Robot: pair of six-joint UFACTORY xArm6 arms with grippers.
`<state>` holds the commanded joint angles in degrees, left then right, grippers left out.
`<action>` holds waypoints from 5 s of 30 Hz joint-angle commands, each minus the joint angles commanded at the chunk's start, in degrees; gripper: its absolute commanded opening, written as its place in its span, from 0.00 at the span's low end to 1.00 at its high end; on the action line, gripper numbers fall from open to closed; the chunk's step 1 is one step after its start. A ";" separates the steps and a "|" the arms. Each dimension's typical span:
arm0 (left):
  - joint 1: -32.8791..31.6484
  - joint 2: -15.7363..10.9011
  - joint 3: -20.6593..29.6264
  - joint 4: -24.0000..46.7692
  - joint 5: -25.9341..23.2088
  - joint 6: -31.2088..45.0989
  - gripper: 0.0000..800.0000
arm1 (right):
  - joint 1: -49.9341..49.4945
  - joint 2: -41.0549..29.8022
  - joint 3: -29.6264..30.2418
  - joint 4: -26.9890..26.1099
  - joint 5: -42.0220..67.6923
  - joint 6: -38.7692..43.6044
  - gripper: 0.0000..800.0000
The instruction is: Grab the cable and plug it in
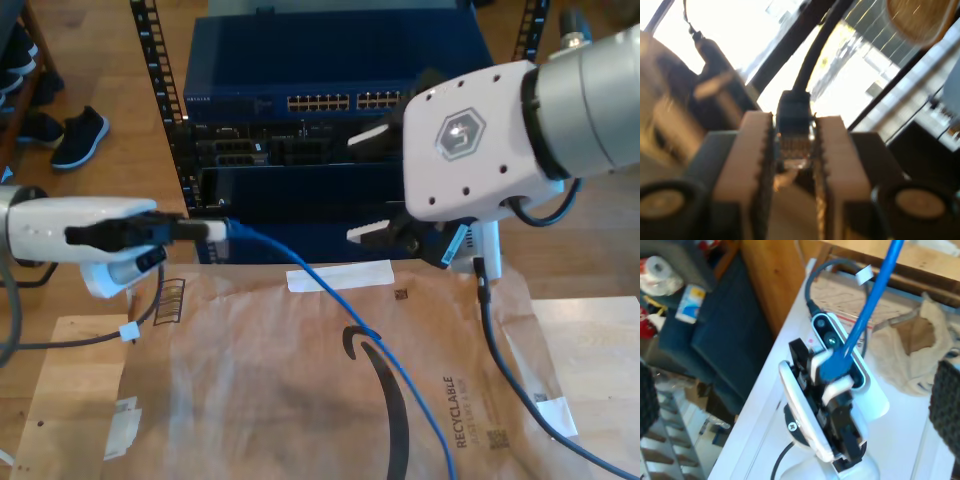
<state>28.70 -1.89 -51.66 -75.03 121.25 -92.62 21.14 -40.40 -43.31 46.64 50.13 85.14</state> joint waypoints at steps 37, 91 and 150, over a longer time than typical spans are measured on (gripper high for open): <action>2.29 3.60 -2.11 -3.43 11.96 -7.82 0.01 | 28.48 3.25 4.40 -5.80 -31.65 -5.80 0.95; 0.70 3.16 -1.49 -3.25 13.63 -7.74 0.04 | 30.33 5.36 5.01 -6.51 -39.56 -5.45 0.31; 46.07 -27.60 25.23 83.96 -25.85 66.73 1.00 | 33.58 44.84 14.59 14.86 -135.03 -30.86 0.02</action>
<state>74.77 -29.49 -26.43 8.92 95.41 -25.89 54.73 4.44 -28.71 61.49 -84.90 54.29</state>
